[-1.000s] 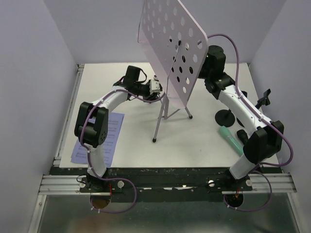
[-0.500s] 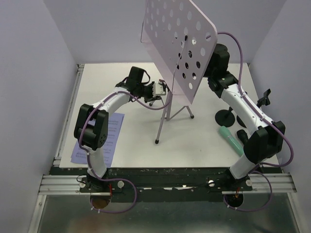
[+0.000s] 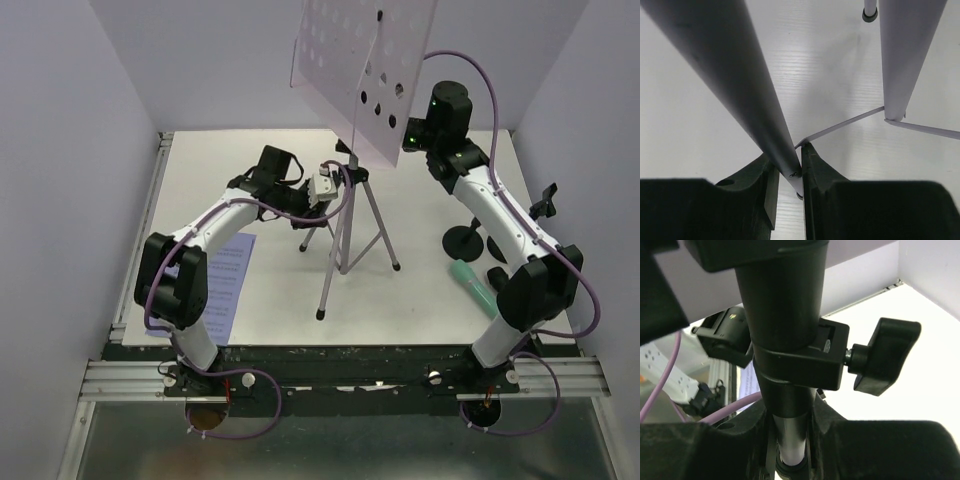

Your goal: Pack up the instrument practice props

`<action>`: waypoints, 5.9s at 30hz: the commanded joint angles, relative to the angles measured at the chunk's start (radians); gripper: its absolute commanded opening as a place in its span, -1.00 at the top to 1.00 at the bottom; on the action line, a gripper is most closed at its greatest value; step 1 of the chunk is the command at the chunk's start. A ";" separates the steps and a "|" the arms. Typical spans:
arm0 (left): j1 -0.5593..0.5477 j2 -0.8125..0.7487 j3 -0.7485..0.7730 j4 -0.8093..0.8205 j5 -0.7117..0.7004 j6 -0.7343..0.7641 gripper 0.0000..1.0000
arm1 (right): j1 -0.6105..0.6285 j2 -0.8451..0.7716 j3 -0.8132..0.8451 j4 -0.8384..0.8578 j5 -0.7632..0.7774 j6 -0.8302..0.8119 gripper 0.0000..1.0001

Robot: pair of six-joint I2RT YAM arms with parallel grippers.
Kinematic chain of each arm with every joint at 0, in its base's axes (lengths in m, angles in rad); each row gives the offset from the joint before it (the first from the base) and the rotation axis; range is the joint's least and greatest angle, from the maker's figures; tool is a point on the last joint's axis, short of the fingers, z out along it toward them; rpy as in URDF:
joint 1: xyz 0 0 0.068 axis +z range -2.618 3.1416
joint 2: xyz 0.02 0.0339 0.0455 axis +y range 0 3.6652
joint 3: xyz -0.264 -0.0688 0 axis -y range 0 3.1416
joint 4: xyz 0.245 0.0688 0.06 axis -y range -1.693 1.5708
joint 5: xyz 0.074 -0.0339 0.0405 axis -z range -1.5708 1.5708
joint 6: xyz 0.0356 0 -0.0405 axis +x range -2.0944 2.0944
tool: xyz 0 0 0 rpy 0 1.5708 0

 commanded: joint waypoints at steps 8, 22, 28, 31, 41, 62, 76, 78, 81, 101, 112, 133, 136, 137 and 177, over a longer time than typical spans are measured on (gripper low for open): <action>-0.018 -0.342 -0.185 0.169 0.245 -0.529 1.00 | -0.008 0.072 0.208 0.026 0.201 0.300 1.00; 0.013 -0.465 -0.372 0.028 0.247 -0.488 1.00 | 0.041 0.211 0.094 0.048 0.211 0.363 1.00; 0.016 -0.431 -0.476 0.195 0.253 -0.637 1.00 | 0.038 0.290 0.068 0.067 0.210 0.386 1.00; 0.018 -0.406 -0.499 0.263 0.247 -0.697 1.00 | 0.040 0.331 0.048 0.095 0.199 0.398 1.00; 0.057 -0.273 -0.516 0.341 0.230 -0.741 1.00 | 0.040 0.460 -0.008 0.114 0.239 0.394 1.00; 0.180 -0.190 -0.643 0.849 0.185 -1.247 1.00 | 0.011 0.399 -0.125 -0.205 0.530 0.369 -0.99; 0.191 -0.248 -0.676 0.835 0.153 -1.231 1.00 | -0.005 0.120 -0.332 -0.325 0.471 0.331 -0.99; 0.189 -0.254 -0.677 0.832 0.145 -1.223 1.00 | -0.005 0.092 -0.346 -0.350 0.457 0.319 -0.99; 0.191 -0.268 -0.688 0.828 0.141 -1.214 1.00 | -0.005 0.044 -0.375 -0.370 0.365 0.325 -0.99; 0.056 -0.251 -0.634 0.751 0.087 -1.154 0.91 | 0.124 0.271 -0.194 -0.479 0.638 0.262 -0.99; -0.061 -0.192 -0.496 0.733 0.154 -1.097 0.80 | 0.199 0.339 -0.205 -0.531 0.753 0.309 -0.90; -0.064 -0.224 -0.364 0.404 0.102 -0.936 -0.38 | 0.202 0.346 -0.280 -0.471 0.836 0.208 -0.74; -0.055 -0.251 -0.372 0.366 0.104 -0.930 -0.38 | 0.207 0.365 -0.278 -0.459 0.837 0.181 -0.91; -0.051 -0.260 -0.378 0.364 0.105 -0.933 -0.38 | 0.215 0.363 -0.280 -0.454 0.846 0.182 -0.90; 0.120 -0.255 -0.421 0.444 -0.004 -1.177 -0.98 | 0.198 0.161 -0.225 -0.473 0.765 0.190 -0.99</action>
